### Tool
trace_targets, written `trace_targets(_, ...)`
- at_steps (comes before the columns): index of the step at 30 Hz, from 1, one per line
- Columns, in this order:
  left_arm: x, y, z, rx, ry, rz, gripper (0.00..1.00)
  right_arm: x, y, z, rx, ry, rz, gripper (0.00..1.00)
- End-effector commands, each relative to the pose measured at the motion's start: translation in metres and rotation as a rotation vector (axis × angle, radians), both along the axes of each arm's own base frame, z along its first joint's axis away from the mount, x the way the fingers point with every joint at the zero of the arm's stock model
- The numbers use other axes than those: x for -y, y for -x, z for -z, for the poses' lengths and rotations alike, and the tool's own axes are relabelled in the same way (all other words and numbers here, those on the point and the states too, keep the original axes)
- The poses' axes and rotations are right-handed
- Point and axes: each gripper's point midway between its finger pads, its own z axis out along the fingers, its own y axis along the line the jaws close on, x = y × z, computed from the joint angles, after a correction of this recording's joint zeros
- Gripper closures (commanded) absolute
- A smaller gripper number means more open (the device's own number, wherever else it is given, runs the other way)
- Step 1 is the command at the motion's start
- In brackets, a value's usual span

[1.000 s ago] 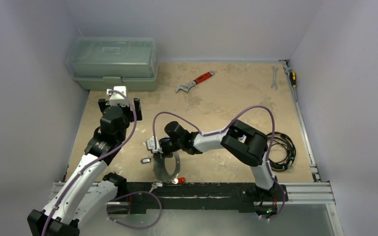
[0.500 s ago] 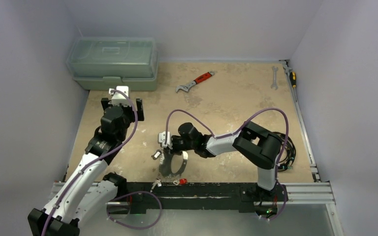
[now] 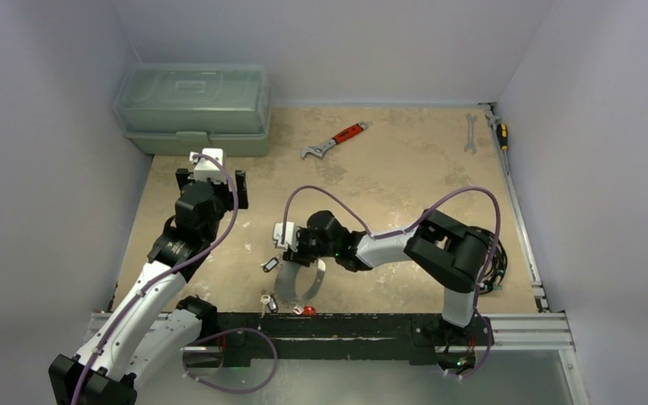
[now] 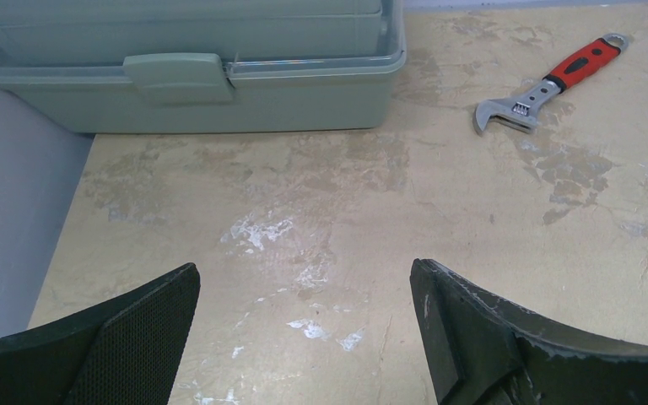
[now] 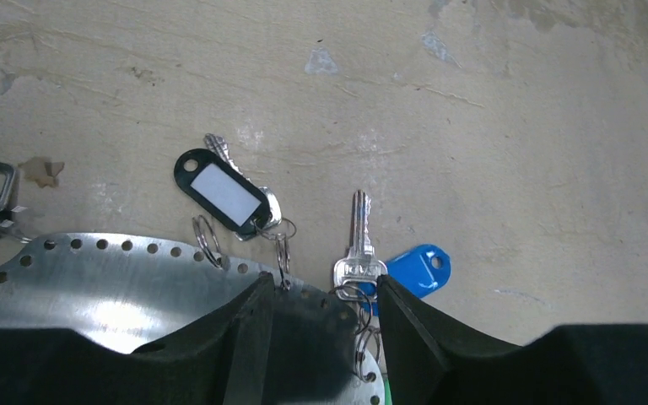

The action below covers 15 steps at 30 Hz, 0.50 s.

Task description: Put the keys on the keyring

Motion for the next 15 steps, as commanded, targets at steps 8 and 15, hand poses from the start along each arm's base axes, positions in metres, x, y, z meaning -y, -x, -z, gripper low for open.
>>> trace_targets(8,0.001,-0.003,-0.010,0.038,0.000,0.015,0.06,0.018,0.024,-0.041,0.000,-0.035,-0.070,0.49)
trace_targets(15,0.001,-0.001,-0.012,0.045,0.004,0.018,0.06,-0.001,0.049,-0.036,-0.091,-0.062,-0.232,0.58)
